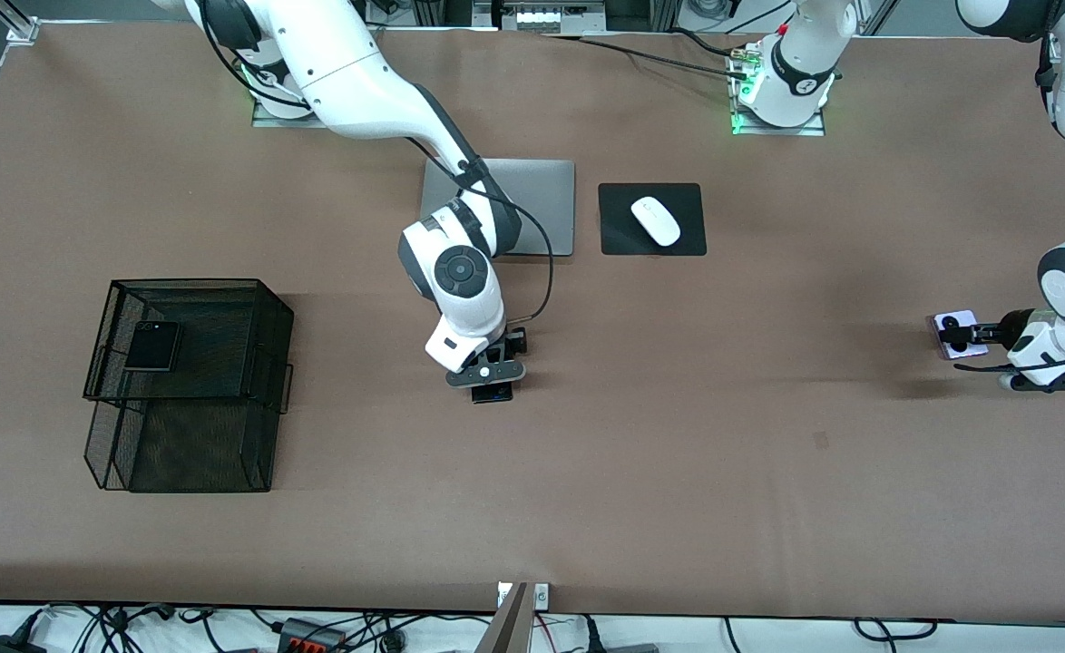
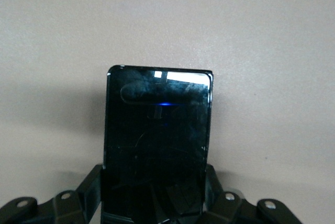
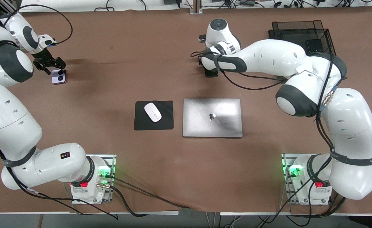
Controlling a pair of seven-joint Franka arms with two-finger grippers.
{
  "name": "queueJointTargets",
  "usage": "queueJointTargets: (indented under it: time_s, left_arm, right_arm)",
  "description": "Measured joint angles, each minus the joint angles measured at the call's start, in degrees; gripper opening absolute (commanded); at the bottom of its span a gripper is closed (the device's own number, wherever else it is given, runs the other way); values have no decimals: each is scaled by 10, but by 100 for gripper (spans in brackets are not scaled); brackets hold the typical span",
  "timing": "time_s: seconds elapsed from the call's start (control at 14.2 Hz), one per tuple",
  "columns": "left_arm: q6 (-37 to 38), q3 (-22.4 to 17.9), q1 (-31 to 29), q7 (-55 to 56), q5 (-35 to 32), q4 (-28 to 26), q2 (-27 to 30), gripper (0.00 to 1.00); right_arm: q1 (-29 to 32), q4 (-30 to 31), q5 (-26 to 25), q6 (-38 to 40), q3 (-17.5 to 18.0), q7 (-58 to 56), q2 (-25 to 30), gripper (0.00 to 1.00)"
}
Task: Place phones with both arms
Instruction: 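Place the slab phone in the basket while the left gripper grasps the white phone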
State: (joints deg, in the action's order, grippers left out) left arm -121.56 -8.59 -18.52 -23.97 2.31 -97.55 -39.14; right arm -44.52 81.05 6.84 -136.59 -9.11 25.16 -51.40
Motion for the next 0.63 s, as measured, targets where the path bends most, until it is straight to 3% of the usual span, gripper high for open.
queueJointTargets:
  time_s: [0.28, 0.63]
  left_arm:
    - [0, 0, -5, 0, 0, -2, -1, 100]
    - [-1, 1, -5, 0, 0, -5, -13, 100]
  right_arm:
    - [4, -12, 0, 34, -24, 0, 26, 32]
    - [8, -18, 0, 204, -112, -9, 137, 32]
